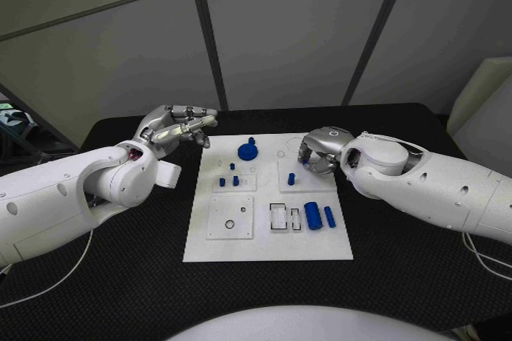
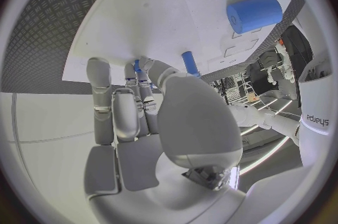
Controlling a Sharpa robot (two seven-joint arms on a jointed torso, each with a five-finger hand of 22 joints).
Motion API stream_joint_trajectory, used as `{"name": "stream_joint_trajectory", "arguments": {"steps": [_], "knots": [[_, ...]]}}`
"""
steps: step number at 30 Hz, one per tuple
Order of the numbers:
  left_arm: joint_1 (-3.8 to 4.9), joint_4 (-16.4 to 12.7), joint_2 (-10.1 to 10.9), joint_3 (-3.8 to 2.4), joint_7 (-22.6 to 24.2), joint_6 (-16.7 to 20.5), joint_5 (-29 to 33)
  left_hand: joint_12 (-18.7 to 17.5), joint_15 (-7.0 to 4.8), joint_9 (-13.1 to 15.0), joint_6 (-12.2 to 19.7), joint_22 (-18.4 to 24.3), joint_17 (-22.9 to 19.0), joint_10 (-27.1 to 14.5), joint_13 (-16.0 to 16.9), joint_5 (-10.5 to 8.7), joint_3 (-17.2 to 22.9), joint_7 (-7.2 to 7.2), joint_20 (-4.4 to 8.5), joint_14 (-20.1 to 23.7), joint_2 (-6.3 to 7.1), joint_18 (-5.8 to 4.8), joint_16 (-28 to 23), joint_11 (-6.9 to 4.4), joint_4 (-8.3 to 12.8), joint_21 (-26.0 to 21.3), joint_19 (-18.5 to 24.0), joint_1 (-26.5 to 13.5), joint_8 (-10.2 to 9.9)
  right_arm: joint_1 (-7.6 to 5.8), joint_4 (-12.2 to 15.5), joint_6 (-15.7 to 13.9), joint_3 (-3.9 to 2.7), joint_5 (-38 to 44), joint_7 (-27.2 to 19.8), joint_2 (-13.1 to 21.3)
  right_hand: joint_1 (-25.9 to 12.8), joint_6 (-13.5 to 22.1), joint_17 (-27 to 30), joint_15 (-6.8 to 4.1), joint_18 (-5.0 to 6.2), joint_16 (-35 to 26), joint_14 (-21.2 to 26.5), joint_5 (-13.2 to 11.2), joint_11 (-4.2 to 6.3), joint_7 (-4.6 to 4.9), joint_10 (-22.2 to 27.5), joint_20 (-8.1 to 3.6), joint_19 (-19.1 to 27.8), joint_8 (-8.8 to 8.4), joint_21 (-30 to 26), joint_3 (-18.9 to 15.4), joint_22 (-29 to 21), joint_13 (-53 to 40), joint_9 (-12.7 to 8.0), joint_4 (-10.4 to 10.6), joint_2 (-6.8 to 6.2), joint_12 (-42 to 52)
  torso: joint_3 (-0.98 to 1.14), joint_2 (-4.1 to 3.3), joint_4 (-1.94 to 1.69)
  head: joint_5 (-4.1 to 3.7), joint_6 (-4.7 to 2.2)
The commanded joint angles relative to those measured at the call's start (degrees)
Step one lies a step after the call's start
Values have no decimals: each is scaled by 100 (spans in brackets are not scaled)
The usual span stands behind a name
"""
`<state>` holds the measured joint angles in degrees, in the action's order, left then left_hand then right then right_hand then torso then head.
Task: Assemble the parts on the task board
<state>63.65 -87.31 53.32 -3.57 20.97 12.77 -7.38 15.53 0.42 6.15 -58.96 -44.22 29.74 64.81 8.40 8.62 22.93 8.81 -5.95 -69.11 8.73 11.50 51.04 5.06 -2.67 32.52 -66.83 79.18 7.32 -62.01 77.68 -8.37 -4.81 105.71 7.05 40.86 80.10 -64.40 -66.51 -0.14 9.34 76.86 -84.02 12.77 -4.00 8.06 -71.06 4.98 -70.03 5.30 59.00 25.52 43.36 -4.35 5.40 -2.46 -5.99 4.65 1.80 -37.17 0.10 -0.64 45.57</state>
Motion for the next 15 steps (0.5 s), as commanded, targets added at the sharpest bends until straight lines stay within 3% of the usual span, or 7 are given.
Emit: {"name": "stream_joint_trajectory", "arguments": {"steps": [1,8,15], "knots": [[6,-3,-3,-5,124,-8,-37,1,7,-8,13,4,-6,-30,9,-14,-9,28,-16,49,-20,-104,-16,-8,25,-34,-35,41,-12,12,5,6,13,159,100,-2,60,-84,-16,-71,-83,36,-244,-69,13,-9,-89,-23,-1,51,61,40,46,-15,24,-27,75,30,1,-2,2,5,4],[3,14,-2,-5,115,-12,-37,1,7,-8,13,4,-6,-30,9,-14,-9,28,-16,49,-20,-104,-16,-8,25,-34,-35,41,-12,13,122,-425,12,237,139,66,125,-144,-78,-98,-99,86,-249,-199,33,-16,-163,-36,-24,64,159,113,161,-33,57,-91,141,20,8,2,10,23,17],[-8,30,-2,-5,101,-26,-37,0,11,-11,16,9,-9,-37,9,-13,-12,32,-17,64,-28,-105,-19,-4,33,-43,-32,55,-14,13,293,-602,9,250,118,175,135,-147,-87,-99,-102,94,-250,-216,32,-13,-169,-38,-27,62,177,122,181,-35,62,-108,138,14,3,8,4,0,12]]}}
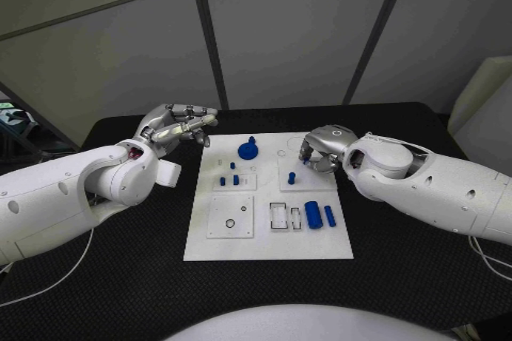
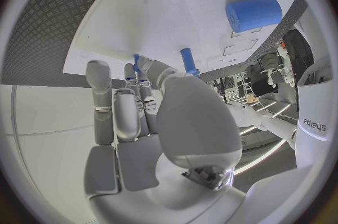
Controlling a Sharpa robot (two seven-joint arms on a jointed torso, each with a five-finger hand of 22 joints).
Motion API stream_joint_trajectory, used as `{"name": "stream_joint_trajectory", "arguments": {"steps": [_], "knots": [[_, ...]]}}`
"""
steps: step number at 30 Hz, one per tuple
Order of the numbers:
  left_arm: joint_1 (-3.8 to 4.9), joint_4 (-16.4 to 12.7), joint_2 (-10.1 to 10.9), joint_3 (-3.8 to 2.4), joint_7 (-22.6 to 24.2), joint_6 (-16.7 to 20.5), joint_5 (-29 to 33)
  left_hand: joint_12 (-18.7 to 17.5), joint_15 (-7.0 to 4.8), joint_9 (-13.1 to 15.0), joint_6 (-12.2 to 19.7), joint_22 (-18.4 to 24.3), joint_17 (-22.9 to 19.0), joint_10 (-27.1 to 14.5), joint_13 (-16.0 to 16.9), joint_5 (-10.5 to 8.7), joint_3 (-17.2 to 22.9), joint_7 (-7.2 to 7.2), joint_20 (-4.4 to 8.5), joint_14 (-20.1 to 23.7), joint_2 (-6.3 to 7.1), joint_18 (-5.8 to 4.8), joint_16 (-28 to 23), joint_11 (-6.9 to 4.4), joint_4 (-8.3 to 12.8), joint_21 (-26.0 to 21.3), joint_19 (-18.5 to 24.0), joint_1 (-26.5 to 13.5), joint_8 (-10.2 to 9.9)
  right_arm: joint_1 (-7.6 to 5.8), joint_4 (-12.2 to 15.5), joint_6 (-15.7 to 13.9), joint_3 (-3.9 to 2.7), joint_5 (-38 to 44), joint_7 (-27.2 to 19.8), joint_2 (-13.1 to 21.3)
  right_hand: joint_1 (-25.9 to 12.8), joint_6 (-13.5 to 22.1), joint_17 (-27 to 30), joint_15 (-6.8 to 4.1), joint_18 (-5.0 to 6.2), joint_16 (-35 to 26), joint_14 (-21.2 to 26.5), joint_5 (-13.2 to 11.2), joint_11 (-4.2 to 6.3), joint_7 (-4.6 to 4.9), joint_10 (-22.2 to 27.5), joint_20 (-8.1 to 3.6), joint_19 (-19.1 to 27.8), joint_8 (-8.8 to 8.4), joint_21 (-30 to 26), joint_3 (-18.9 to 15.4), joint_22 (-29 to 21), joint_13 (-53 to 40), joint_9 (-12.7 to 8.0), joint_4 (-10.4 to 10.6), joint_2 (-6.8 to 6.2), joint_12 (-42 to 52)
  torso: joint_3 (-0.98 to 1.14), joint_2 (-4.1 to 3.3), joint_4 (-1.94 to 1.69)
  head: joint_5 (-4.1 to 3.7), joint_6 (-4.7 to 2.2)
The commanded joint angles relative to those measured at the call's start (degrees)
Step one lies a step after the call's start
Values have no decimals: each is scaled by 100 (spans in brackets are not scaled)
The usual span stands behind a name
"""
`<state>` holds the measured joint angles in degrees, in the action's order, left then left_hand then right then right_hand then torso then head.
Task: Assemble the parts on the task board
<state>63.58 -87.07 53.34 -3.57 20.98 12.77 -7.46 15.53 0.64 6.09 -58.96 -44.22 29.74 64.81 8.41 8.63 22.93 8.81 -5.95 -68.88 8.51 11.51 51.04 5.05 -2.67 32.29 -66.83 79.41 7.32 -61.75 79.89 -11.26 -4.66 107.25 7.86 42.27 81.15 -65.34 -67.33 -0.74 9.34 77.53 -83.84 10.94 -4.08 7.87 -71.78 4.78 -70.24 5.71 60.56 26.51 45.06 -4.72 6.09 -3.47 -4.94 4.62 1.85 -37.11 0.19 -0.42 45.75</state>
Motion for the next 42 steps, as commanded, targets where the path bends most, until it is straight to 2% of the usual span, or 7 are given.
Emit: {"name": "stream_joint_trajectory", "arguments": {"steps": [1,14,19,25,30,36,42], "knots": [[-3,10,-4,-5,97,-30,-29,0,-11,-5,16,10,-10,-37,8,-13,-12,32,-17,42,-6,-105,-19,-4,33,-21,-32,33,-14,-13,104,-338,-7,97,28,51,30,-52,-4,-39,-102,27,-268,-34,40,8,-98,-17,-7,21,23,24,14,2,-7,-7,32,16,-2,1,-5,-20,-9],[-37,30,3,-5,48,-87,-29,-9,1,-19,44,20,-15,-72,6,-14,-32,54,-22,71,-13,-107,-19,15,47,-42,-29,51,-29,-16,776,-673,-28,25,-44,319,53,-43,-20,-40,-105,42,-268,-16,34,15,-100,-18,-5,7,51,51,41,0,-1,-43,24,-3,-4,2,-6,-13,-38],[-49,33,-7,-5,39,-93,-29,-10,3,-21,50,21,-16,-79,6,-13,-34,56,-23,77,-16,-108,-19,17,53,-46,-28,58,-32,-18,1277,-717,-53,-86,-63,390,30,-36,-18,-33,-107,45,-266,-12,24,25,-96,-15,3,-4,63,50,50,0,3,-42,10,-19,-6,6,-6,67,-36],[-53,33,-47,-5,37,-107,-29,-10,4,-22,52,22,-16,-81,7,-13,-34,57,-23,79,-18,-108,-19,18,56,-48,-28,63,-33,-20,1594,-693,-62,-183,-106,274,30,-36,-18,-33,-107,45,-266,-12,24,25,-96,-15,3,-4,63,50,50,0,3,-42,10,-19,-16,-7,-33,162,-38],[-53,48,-98,-5,28,-116,-29,-10,4,-22,52,22,-16,-81,7,-13,-34,57,-23,79,-18,-108,-19,18,56,-48,-28,63,-33,-21,1596,-642,-64,-299,-163,56,22,-37,-16,-31,-107,46,-266,-16,24,25,-97,-13,6,-5,66,49,52,0,5,-41,8,-22,-21,-8,-25,275,6],[-51,66,-200,-6,32,-125,-29,-9,5,-24,56,23,-17,-84,7,-13,-37,60,-24,82,-17,-108,-18,20,59,-50,-28,67,-35,-14,1460,-539,-52,-468,-255,-209,18,-36,-2,-31,-107,39,-263,-18,23,26,-96,-12,9,-7,65,48,49,0,6,-41,4,-25,-34,-30,-58,440,67],[-47,81,-266,-7,44,-115,-29,-9,6,-25,58,24,-17,-86,7,-13,-39,62,-24,84,-17,-108,-18,21,60,-51,-28,67,-36,147,1359,-481,-36,-563,-332,-372,10,-35,6,-29,-105,36,-262,-23,22,27,-96,-10,17,-9,60,45,39,-1,7,-40,2,-28,-37,-18,-42,599,128]]}}
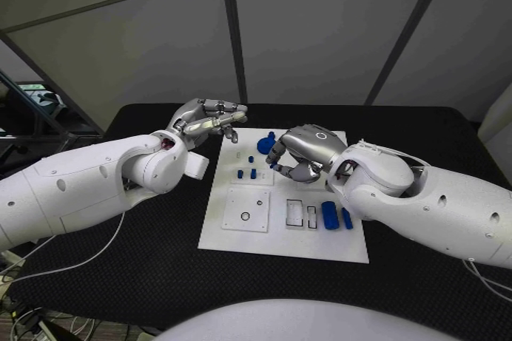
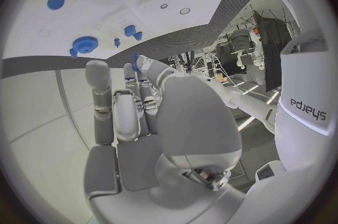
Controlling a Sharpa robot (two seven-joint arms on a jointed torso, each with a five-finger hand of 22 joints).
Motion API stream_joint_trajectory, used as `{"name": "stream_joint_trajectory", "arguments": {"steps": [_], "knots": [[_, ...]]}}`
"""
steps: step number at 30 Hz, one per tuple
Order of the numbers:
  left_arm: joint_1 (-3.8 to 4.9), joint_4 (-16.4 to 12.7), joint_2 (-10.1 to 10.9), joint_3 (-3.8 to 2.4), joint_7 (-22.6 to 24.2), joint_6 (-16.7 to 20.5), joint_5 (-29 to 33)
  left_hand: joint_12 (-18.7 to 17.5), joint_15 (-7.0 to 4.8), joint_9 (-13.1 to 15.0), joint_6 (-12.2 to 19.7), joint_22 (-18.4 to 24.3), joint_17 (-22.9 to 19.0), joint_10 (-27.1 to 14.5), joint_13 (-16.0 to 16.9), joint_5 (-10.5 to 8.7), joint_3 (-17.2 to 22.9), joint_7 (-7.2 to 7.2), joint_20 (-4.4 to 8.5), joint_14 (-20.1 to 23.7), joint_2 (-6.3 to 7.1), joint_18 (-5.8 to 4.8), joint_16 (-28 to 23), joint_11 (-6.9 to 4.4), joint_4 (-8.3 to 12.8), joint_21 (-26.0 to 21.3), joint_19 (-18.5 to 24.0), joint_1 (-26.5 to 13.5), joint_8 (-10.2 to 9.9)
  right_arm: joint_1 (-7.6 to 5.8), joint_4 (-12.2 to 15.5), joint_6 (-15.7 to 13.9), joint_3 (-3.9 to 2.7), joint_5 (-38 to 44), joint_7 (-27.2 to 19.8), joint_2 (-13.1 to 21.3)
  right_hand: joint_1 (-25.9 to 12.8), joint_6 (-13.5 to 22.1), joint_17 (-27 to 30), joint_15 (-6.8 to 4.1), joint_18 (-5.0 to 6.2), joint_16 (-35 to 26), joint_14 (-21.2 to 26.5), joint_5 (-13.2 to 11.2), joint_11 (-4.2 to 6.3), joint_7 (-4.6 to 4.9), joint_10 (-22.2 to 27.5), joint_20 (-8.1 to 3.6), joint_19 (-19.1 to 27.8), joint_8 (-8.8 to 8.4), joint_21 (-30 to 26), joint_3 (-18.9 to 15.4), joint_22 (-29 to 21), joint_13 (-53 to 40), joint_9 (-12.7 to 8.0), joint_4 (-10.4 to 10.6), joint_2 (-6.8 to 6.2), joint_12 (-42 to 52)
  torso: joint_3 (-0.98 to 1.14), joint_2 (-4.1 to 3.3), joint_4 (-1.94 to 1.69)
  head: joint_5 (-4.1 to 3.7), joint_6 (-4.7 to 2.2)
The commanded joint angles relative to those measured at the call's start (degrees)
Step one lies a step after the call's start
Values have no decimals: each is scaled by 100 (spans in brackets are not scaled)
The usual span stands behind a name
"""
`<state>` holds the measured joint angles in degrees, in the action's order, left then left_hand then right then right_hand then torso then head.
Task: Assemble the parts on the task board
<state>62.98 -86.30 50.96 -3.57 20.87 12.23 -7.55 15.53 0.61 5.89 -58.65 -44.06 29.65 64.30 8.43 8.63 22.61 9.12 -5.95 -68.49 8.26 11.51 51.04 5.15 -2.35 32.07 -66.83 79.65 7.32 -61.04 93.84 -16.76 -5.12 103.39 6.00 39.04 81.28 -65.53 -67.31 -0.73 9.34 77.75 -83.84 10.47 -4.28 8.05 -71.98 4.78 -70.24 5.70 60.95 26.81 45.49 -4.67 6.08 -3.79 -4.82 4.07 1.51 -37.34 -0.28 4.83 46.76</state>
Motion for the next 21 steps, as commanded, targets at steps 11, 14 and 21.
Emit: {"name": "stream_joint_trajectory", "arguments": {"steps": [11,14,21], "knots": [[25,74,-158,-8,57,-59,-20,-7,14,-7,31,9,-8,-41,7,-14,-14,36,-26,49,1,-109,-15,16,24,-34,-28,38,-38,336,-301,139,95,-206,-227,-358,-15,-15,4,-28,-104,16,-261,6,41,9,-76,-8,23,-12,21,10,-6,-6,10,-5,-10,21,2,5,-9,356,152],[27,87,-176,-8,54,-58,-20,-7,14,-7,31,9,-8,-41,7,-14,-15,37,-26,49,0,-109,-15,17,24,-34,-28,38,-38,354,-369,161,155,-207,-236,-400,-13,-13,3,-28,-103,17,-261,4,42,8,-74,-8,26,-15,21,11,-8,-6,11,-9,-11,19,4,4,4,404,166],[30,80,-189,-9,37,-16,-20,-5,20,-11,36,13,-9,-49,8,-15,-26,43,-31,54,-14,-110,-10,23,11,-41,-29,24,-40,405,-486,230,236,-202,-247,-453,-13,-13,3,-28,-103,17,-261,4,42,8,-74,-8,26,-15,21,11,-8,-6,11,-9,-11,19,11,3,17,473,210]]}}
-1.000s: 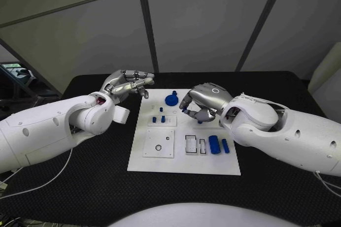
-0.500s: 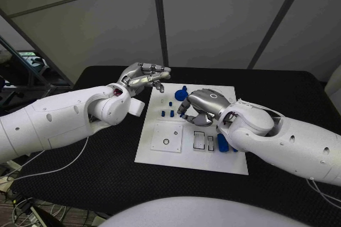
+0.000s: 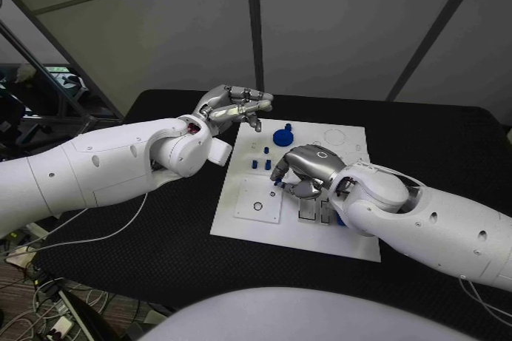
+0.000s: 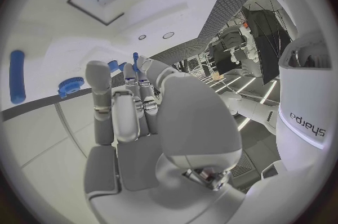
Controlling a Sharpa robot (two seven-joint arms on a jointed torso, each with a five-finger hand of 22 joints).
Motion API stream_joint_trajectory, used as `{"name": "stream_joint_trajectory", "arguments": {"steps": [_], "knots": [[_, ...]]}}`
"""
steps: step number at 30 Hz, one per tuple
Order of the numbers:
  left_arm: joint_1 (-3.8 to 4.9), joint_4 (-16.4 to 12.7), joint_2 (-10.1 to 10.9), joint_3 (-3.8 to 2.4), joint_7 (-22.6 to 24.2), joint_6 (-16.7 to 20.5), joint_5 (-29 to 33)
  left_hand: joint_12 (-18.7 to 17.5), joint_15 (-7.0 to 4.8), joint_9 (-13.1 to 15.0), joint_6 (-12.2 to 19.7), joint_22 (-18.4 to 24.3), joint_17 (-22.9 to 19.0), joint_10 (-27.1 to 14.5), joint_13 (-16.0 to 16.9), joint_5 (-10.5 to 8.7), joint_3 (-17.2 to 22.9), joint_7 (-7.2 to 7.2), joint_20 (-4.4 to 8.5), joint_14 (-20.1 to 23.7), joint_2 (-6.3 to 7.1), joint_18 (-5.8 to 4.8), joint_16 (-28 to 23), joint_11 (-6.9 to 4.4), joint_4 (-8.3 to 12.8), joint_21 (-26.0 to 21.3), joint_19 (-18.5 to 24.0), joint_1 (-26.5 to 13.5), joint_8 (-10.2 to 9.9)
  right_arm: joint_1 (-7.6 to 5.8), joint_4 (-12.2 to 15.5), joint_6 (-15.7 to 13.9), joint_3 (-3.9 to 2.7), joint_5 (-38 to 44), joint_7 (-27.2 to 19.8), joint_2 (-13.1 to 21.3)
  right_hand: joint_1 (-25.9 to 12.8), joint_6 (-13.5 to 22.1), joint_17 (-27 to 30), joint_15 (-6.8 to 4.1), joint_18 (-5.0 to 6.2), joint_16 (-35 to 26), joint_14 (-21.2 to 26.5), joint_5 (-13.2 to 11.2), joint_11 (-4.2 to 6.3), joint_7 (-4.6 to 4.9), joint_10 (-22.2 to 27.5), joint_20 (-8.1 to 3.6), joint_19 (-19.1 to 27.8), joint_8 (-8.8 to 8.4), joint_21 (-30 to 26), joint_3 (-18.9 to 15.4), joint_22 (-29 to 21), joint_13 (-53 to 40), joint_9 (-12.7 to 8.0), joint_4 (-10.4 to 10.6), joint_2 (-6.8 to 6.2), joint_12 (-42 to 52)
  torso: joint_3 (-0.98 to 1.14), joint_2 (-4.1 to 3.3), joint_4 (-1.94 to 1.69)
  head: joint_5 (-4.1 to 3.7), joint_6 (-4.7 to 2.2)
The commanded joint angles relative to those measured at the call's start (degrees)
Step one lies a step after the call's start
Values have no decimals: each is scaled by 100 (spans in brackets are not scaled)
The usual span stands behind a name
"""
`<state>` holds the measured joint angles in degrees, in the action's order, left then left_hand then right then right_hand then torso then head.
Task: Assemble the parts on the task board
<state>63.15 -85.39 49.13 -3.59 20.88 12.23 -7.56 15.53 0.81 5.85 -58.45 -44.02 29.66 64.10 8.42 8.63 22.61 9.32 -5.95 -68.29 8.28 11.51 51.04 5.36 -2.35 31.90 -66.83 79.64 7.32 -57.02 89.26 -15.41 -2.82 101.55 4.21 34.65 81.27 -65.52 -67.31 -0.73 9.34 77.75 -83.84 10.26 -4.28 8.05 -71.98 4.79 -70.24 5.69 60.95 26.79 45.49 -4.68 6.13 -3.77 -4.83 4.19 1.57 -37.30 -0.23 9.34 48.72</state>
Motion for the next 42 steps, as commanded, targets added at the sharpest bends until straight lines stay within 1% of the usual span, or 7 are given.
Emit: {"name": "stream_joint_trajectory", "arguments": {"steps": [1,4,9,23,26,35,42], "knots": [[13,-15,-5,-6,37,-12,-19,-5,0,-7,16,9,-10,-29,9,-15,-26,23,-31,34,-16,-110,-10,2,11,-24,-29,26,-40,9,-47,106,11,-13,-65,-21,-12,-13,4,-28,-103,17,-261,25,42,8,-74,-8,27,-14,20,14,-8,-6,6,-11,-10,7,3,2,9,18,15],[13,-30,-3,-6,37,-7,-19,-5,0,-7,16,9,-10,-29,9,-15,-26,23,-31,34,-16,-110,-10,2,11,-24,-29,26,-40,31,-88,128,22,24,-63,-35,-9,-11,5,-28,-102,17,-260,24,42,8,-74,-8,30,-16,19,15,-12,-6,7,-14,-10,5,-1,4,5,12,17],[13,-43,0,-6,34,-15,-19,-5,0,-7,16,9,-10,-29,9,-15,-26,23,-31,34,-16,-110,-10,2,11,-24,-29,26,-40,60,-111,121,33,88,-66,-55,-7,-8,5,-28,-101,18,-260,24,42,9,-73,-8,32,-19,20,17,-11,-6,7,-18,-9,3,5,4,8,57,42],[13,-25,-5,-6,20,-46,-19,-5,0,-7,16,9,-10,-29,9,-15,-26,23,-31,34,-16,-110,-10,2,11,-24,-29,26,-40,90,-56,91,38,147,-106,-96,-3,-6,1,-28,-102,21,-260,27,42,9,-73,-8,31,-21,25,20,-5,-6,8,-21,-7,1,1,5,8,91,74],[13,-15,-6,-6,13,-52,-19,-6,4,-10,23,11,-10,-40,9,-14,-33,25,-34,39,-21,-111,-7,6,7,-30,-29,22,-43,91,-57,112,39,148,-112,-97,-3,-6,1,-28,-102,21,-260,27,42,9,-73,-8,31,-21,25,20,-5,-6,8,-21,-7,1,2,7,15,104,85],[13,-8,-11,-6,-3,-73,-19,-6,4,-10,23,11,-10,-40,9,-14,-33,25,-34,39,-21,-111,-7,6,7,-30,-29,22,-43,94,-104,166,45,149,-121,-126,0,-6,-2,-28,-102,24,-260,33,41,10,-75,-7,32,-23,29,24,0,-7,10,-27,-6,-1,1,5,9,107,92],[13,-7,-10,-6,-11,-79,-19,-6,4,-10,23,11,-10,-40,9,-14,-33,25,-34,39,-21,-111,-7,6,7,-30,-29,22,-43,95,-108,217,120,149,-119,-126,0,-6,-2,-28,-102,24,-260,33,41,10,-75,-7,32,-23,29,24,0,-7,10,-27,-6,-1,1,5,12,111,102]]}}
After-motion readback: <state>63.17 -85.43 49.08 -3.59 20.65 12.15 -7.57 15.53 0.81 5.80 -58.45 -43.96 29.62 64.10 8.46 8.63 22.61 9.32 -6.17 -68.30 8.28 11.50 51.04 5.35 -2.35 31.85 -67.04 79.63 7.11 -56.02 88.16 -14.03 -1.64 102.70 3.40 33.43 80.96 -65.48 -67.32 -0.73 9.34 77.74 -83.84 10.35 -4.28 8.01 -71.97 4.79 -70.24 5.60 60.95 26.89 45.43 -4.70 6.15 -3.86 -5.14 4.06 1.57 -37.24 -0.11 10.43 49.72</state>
